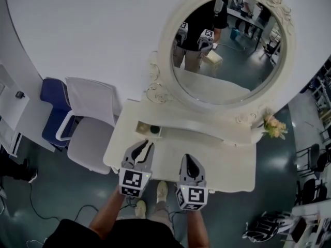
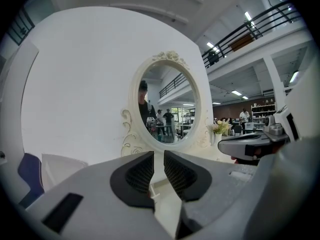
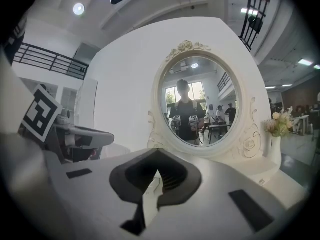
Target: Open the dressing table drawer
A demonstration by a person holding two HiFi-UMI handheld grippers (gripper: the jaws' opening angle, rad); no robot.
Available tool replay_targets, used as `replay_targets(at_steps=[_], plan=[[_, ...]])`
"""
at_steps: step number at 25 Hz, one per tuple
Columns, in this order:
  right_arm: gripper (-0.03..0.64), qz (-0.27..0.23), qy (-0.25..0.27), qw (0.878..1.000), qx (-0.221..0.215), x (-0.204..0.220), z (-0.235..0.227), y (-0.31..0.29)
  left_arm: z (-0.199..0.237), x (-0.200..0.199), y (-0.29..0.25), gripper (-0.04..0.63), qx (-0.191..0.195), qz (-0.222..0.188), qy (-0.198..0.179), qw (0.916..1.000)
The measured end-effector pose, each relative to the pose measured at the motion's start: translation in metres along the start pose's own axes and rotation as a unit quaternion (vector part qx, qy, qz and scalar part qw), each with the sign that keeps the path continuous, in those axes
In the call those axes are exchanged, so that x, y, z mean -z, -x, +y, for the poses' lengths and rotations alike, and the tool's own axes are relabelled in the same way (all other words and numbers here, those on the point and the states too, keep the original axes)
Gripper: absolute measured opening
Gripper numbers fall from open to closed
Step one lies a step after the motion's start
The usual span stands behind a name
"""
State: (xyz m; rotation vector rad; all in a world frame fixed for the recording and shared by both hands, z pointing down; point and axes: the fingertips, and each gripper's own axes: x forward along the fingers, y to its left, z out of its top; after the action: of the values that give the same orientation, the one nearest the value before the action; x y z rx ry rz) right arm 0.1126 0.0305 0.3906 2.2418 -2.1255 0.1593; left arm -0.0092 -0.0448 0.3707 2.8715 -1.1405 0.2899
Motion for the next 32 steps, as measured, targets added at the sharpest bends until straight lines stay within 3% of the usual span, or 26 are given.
replay_targets(at_steps=[15,32], plan=[[-0.002,-0.019,0.027,0.999,0.001,-0.022,0.048,0.056,-0.006,-0.016,0.07,0.008,0.01,-0.021,-0.008,0.9997],[-0.002,-0.02,0.038,0.999,0.001,-0.024,0.052,0.063,-0.011,-0.011,0.08,0.005,0.016,-0.018,-0.011,0.9997]])
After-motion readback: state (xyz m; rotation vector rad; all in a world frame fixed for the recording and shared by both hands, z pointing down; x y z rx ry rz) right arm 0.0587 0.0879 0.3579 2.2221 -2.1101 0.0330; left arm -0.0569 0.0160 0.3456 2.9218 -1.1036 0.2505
